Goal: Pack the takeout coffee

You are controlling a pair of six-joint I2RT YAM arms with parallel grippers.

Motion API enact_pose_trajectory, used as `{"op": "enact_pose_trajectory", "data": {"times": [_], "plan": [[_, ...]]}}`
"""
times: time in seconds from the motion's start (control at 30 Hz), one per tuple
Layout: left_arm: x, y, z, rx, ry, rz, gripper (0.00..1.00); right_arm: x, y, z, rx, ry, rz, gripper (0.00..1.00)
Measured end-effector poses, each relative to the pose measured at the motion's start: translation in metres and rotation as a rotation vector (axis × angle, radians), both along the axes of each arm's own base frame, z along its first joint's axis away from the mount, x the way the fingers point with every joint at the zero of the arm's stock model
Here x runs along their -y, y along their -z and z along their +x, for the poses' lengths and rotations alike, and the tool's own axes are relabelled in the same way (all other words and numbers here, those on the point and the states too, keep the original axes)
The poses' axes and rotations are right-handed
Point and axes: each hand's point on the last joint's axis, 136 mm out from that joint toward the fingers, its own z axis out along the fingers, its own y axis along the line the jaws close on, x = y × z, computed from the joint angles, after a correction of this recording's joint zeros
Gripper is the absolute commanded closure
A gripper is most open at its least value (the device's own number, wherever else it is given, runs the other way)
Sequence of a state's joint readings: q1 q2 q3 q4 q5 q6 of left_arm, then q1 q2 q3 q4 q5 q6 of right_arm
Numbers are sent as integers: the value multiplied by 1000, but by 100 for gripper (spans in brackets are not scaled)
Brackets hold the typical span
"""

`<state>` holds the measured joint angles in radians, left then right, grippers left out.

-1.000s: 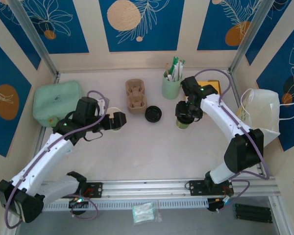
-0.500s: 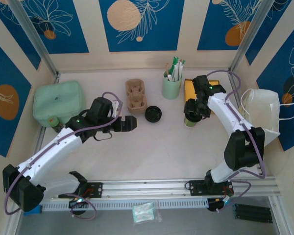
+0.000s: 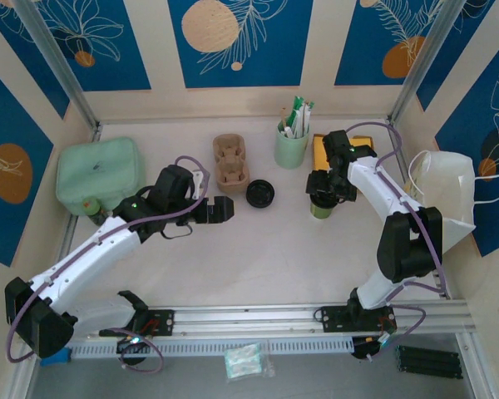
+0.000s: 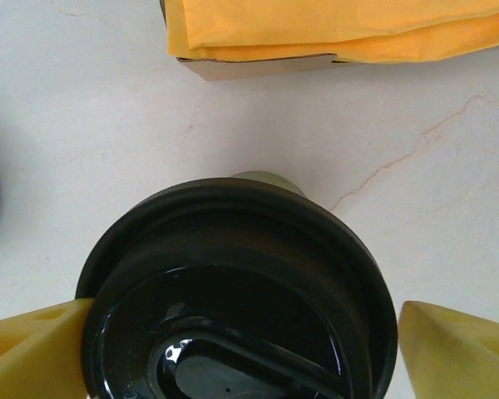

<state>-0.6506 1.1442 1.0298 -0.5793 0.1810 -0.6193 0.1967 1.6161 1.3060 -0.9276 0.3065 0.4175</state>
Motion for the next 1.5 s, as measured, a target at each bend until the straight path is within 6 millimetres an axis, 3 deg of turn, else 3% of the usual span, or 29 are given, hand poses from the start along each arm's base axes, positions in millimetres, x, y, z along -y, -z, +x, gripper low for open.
{"op": "enact_pose_trajectory", "data": {"times": [0.4,0.93,1.27,1.4,1.5], "plan": [[3,4,3,-5,1,4,0,0,-1,-1,-7,0,-2,1],[6,1,4,1,7,1,0,-1,-29,4,48,-10,6,2],[7,1,3,-1,11,2,1,-6,-33,3,50,-24,9,6],[8,1,3,-1,11,2,1,-20,-63,3,113,-59,43,8],[8,1,2,0,14,1,1,-30,-114,0,232,-87,82,9]]}}
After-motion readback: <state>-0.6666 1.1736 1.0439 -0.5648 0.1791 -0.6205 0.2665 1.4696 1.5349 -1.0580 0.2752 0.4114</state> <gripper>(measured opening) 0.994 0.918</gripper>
